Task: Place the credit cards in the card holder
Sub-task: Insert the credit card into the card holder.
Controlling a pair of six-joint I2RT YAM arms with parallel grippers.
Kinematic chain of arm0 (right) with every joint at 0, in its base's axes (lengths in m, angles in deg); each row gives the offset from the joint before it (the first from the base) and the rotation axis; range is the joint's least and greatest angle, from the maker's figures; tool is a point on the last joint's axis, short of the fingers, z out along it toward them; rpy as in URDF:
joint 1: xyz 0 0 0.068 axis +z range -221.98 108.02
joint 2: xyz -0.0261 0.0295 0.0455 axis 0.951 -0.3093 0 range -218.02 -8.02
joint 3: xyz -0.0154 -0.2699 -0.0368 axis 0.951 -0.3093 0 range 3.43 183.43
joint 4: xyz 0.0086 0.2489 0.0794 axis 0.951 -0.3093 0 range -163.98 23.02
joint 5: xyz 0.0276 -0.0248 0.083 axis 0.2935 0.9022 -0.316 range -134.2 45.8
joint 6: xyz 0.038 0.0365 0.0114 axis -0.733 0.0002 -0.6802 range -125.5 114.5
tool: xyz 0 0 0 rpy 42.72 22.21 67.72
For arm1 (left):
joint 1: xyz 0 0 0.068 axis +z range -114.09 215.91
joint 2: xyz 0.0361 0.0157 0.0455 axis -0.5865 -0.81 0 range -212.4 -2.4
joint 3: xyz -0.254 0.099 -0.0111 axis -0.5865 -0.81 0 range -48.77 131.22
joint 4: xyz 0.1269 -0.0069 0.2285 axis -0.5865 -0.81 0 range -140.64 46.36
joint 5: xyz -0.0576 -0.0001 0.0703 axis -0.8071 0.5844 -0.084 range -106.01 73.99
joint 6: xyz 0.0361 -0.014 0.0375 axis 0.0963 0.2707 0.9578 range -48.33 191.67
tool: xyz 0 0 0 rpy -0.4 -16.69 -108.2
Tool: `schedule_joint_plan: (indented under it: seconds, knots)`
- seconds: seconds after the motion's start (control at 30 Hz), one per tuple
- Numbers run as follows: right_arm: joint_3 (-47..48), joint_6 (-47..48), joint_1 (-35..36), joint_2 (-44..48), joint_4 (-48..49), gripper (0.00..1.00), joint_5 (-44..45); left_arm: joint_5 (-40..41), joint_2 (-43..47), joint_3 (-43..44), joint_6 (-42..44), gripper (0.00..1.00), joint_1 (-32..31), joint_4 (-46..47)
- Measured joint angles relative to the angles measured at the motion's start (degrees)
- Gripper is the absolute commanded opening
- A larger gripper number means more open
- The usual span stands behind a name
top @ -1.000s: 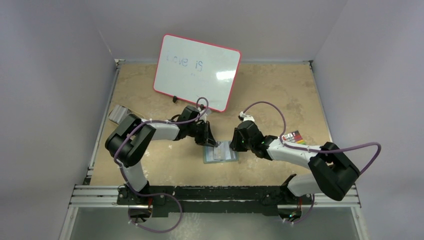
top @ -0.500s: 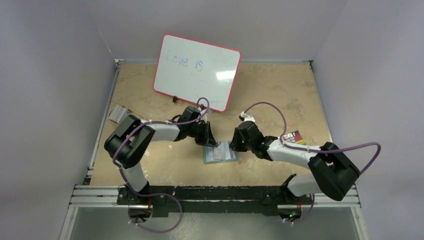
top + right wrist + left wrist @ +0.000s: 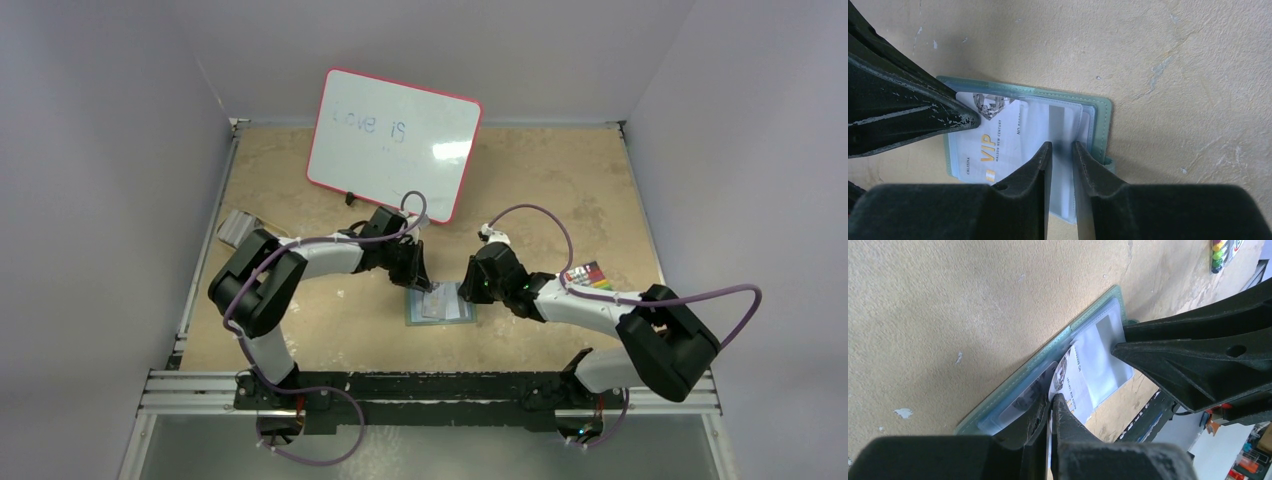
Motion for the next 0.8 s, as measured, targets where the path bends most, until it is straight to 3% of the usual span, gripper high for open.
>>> schedule_joint_plan:
  seconds: [0.1,0.7,0.8]
  knots:
    - [0.0,-0.3,0.0,0.0,0.0,0.23,0.0,0.2,0.1,-0.3,-0.5,0.0,0.0,0.6]
    - [-2.8,-4.0,-0.4,0.8,4.5,0.23,-0.5,5.6,4.3,-14.6,-17.9,0.0,-2.8,24.7]
    - [-3.0,-4.4,-0.4,0.8,4.7,0.24,-0.5,6.8,4.2,-14.8,-18.9,0.09,-3.6,25.8]
